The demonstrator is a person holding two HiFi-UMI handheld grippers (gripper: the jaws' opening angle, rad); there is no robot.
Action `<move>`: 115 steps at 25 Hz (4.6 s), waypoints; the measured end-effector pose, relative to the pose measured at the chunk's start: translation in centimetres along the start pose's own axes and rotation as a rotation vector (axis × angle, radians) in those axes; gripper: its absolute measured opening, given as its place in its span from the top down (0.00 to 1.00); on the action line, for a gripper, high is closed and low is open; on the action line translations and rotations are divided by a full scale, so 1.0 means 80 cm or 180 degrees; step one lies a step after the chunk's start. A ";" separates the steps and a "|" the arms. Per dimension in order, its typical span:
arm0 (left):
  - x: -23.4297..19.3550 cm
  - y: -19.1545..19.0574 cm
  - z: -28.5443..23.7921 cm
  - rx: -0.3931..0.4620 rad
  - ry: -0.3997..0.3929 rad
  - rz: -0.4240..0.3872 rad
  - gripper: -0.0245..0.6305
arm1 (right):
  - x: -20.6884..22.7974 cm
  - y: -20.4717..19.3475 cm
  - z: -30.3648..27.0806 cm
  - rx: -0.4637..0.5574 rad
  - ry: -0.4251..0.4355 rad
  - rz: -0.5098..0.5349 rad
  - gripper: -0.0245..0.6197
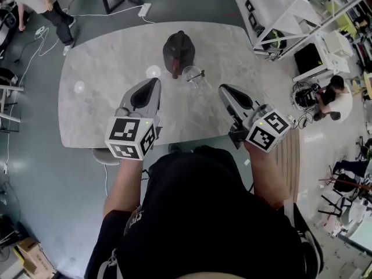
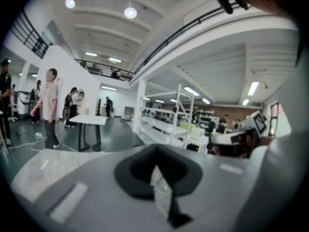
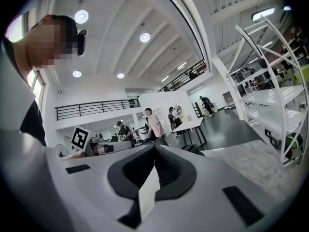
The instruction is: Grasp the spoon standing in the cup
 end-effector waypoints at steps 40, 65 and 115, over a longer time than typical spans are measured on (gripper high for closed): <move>0.070 -0.127 -0.239 -0.1178 -0.0723 0.0020 0.95 | 0.161 -0.043 0.002 -0.0420 -0.0256 -0.0620 0.97; 0.108 -0.190 -0.308 -0.1676 -0.0763 -0.0630 0.74 | 0.172 -0.054 0.011 -0.0410 -0.0394 -0.0765 0.97; 0.002 0.025 -0.002 0.0095 0.0298 0.0018 0.88 | 0.019 0.055 0.016 0.0147 0.0298 0.0521 0.97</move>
Point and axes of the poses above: the fingertips, and each gripper's own axes: z backward along the fingers, x to its right, y out of its top, the point moved 9 cm from there along z, backward along the fingers, and after that the axes turned 8 degrees about -z, right-handed, at the moved point
